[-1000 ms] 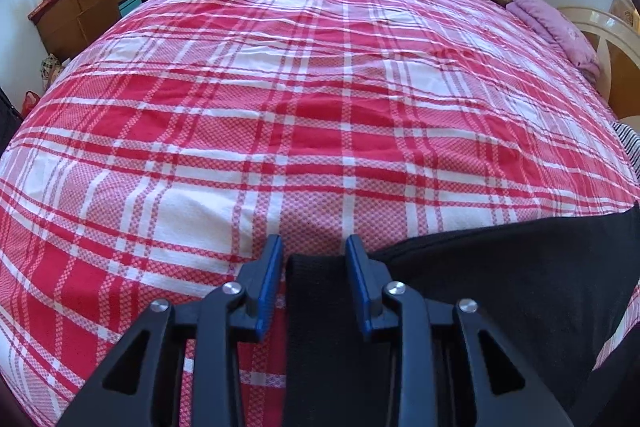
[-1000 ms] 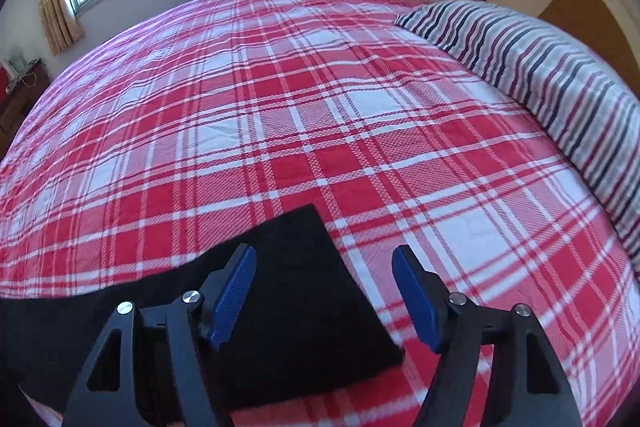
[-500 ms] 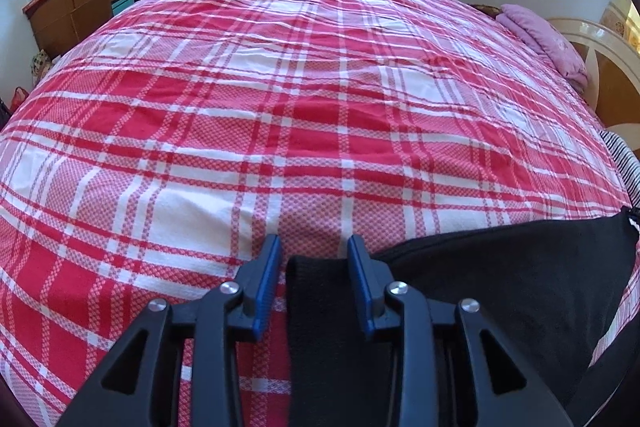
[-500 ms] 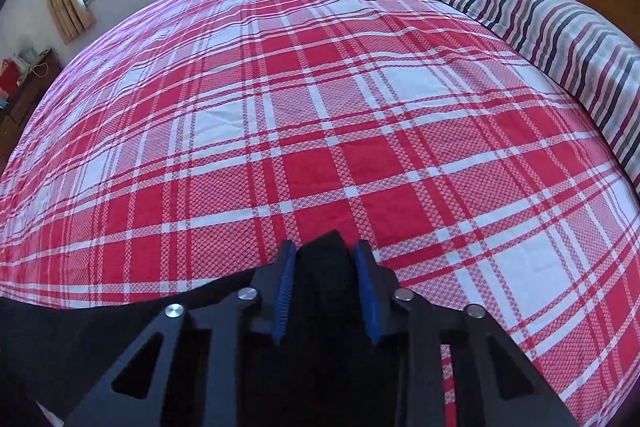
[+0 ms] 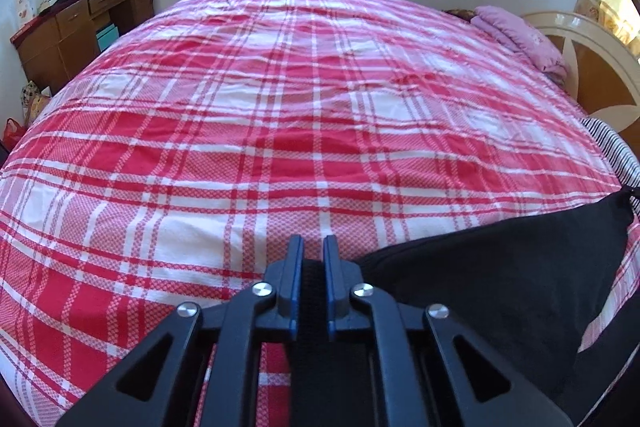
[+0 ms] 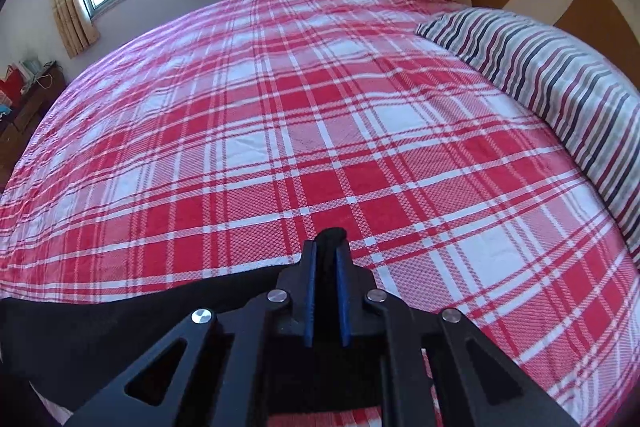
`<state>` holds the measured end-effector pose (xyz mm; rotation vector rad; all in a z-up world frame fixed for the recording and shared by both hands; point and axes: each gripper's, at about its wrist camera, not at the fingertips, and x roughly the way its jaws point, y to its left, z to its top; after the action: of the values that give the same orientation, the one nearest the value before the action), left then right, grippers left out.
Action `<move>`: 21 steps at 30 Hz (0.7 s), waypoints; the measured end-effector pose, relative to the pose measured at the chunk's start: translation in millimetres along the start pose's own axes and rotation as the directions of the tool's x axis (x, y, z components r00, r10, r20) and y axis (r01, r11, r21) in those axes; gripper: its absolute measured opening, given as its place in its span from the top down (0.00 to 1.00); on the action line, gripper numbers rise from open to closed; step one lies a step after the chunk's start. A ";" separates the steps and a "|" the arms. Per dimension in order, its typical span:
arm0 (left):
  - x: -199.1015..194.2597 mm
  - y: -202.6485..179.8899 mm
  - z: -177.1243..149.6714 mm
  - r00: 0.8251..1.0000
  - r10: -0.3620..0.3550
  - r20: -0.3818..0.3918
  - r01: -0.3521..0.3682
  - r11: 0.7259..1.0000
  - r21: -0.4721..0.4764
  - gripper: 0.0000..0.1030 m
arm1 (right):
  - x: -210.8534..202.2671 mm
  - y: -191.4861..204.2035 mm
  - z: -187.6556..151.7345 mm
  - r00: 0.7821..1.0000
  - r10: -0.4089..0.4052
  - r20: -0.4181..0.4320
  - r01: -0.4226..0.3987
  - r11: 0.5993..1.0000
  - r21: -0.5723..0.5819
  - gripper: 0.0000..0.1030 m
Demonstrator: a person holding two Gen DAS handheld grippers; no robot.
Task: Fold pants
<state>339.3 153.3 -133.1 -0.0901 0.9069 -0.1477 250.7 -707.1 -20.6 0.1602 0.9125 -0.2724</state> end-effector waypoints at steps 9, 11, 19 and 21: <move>-33.5 -3.1 -2.0 0.995 -0.056 0.085 0.058 0.998 -0.024 0.91 | -51.9 -0.2 -13.6 0.995 0.023 0.096 -0.023 1.000 -0.001 0.91; -42.3 -3.6 -1.2 0.991 -0.068 0.114 0.071 0.997 -0.024 0.91 | -70.1 -2.1 -19.1 0.989 0.052 0.139 -0.053 0.999 0.006 0.91; -84.8 3.3 -24.6 0.962 -0.145 0.231 0.159 0.986 -0.042 0.91 | -129.9 -20.2 -63.3 0.953 0.133 0.274 -0.140 0.990 0.007 0.92; -91.5 7.7 -34.4 0.954 -0.163 0.251 0.181 0.982 -0.049 0.91 | -141.9 -29.0 -81.4 0.943 0.148 0.298 -0.158 0.987 0.009 0.92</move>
<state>257.3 175.5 -84.2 -0.2491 0.6548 -0.2606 98.0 -691.0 42.7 0.2136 0.5932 -0.1612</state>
